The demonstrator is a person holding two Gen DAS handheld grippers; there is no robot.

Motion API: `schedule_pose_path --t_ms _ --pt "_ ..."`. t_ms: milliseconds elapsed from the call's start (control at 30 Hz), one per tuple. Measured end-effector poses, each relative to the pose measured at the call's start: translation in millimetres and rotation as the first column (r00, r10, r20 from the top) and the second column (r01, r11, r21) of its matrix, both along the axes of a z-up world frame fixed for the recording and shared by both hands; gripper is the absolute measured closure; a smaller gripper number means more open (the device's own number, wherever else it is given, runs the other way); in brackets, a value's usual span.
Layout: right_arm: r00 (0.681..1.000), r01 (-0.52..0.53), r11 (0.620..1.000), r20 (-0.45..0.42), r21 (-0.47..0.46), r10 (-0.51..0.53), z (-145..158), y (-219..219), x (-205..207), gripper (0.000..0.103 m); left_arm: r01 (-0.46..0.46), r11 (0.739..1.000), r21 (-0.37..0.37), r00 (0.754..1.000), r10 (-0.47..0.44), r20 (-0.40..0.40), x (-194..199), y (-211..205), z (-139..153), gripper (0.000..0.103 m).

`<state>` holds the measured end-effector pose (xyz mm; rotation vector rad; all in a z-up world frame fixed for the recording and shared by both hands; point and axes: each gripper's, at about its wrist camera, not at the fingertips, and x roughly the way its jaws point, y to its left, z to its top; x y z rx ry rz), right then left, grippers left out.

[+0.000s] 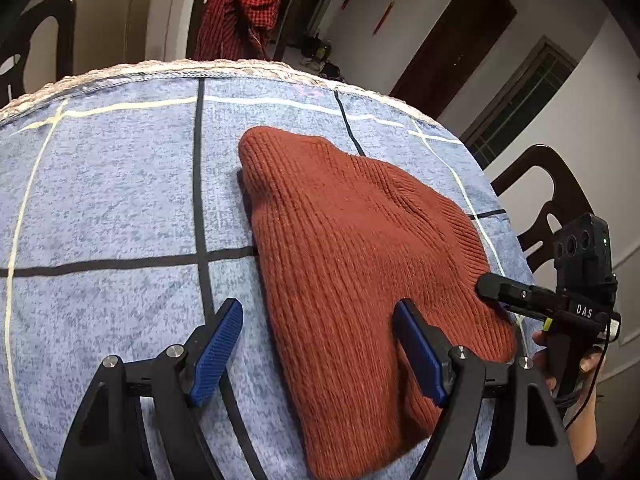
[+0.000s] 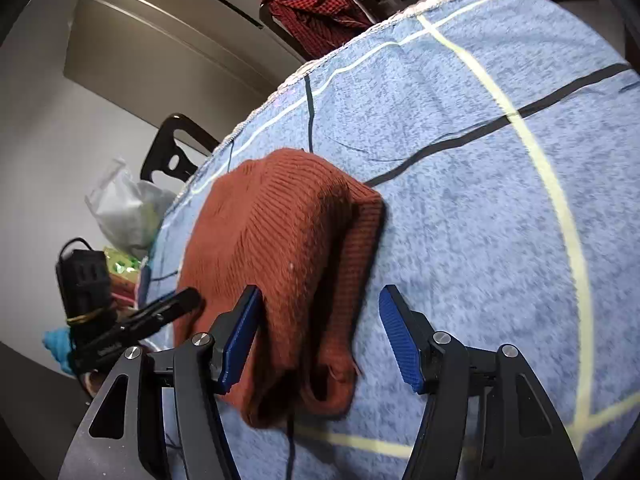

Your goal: Fold small clothes

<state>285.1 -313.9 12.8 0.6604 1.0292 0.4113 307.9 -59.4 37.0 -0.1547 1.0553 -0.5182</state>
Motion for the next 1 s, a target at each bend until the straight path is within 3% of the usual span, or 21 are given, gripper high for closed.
schedule_pose_path --t_ms 133,433,700,867,1000 --pt "1.000 -0.020 0.999 -0.006 0.039 0.020 -2 3 9 0.042 -0.007 0.999 -0.032 0.998 0.006 -0.055 7 2 -6 0.023" --pt "0.995 -0.101 0.995 0.004 0.024 0.101 -1 18 26 0.042 -0.011 0.995 -0.096 0.994 0.000 -0.113 16 1 -12 0.023" --pt "0.991 -0.130 0.991 0.013 -0.028 0.131 2 30 30 0.042 -0.015 0.997 -0.072 0.994 0.007 -0.105 17 -5 -12 0.023" --pt "0.993 -0.116 0.993 0.007 -0.036 0.116 -1 27 30 0.055 -0.009 0.998 -0.068 0.994 0.001 -0.110 18 -9 -12 0.024" --pt "0.993 -0.118 0.992 0.013 -0.036 0.118 -2 27 29 0.059 0.001 0.998 -0.058 0.994 -0.007 -0.109 17 -16 -13 0.032"
